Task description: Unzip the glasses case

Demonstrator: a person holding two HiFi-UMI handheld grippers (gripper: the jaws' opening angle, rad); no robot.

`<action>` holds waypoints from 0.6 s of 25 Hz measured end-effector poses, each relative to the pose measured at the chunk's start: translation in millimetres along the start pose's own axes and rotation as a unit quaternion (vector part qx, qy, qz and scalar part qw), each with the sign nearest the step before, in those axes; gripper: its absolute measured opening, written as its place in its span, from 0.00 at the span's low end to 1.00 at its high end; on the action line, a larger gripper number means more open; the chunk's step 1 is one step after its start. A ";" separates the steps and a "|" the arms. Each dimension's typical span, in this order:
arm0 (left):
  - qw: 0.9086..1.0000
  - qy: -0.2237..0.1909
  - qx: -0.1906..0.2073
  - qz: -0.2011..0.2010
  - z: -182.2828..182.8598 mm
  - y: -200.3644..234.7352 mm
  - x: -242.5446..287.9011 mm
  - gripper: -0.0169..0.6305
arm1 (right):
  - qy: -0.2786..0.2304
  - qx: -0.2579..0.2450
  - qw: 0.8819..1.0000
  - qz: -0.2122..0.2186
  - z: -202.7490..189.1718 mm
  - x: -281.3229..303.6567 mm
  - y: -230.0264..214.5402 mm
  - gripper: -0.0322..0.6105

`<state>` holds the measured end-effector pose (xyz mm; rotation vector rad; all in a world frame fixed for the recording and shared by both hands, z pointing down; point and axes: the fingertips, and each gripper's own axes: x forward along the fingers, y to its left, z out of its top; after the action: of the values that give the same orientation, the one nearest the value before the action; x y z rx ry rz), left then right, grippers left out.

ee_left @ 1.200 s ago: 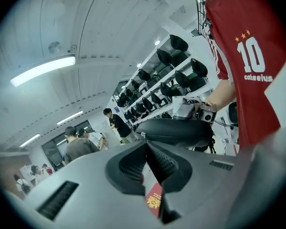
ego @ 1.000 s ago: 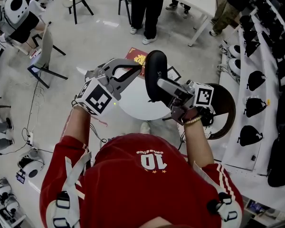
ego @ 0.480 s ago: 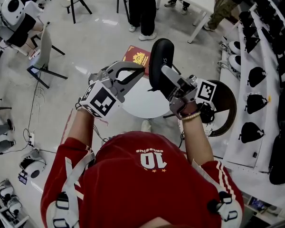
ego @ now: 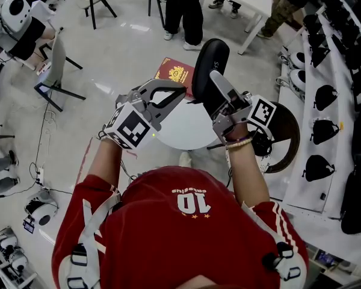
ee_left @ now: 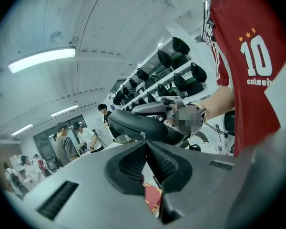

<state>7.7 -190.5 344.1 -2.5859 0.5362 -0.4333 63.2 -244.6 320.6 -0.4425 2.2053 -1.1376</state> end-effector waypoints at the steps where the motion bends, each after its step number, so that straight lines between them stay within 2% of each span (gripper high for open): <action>1: 1.000 0.000 -0.001 0.000 0.1 -0.3 0.3 0.04 | -0.008 -0.001 1.000 0.000 2.4 0.7 0.6 0.47; 15: 1.000 -0.003 -0.017 -0.006 3.9 -14.7 7.8 0.04 | -0.108 -0.015 0.994 0.000 24.6 -2.9 8.7 0.47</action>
<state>20.3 -180.4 349.7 -2.6241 0.5307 -0.4248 81.3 -253.2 303.6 -0.5516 2.0353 -1.0069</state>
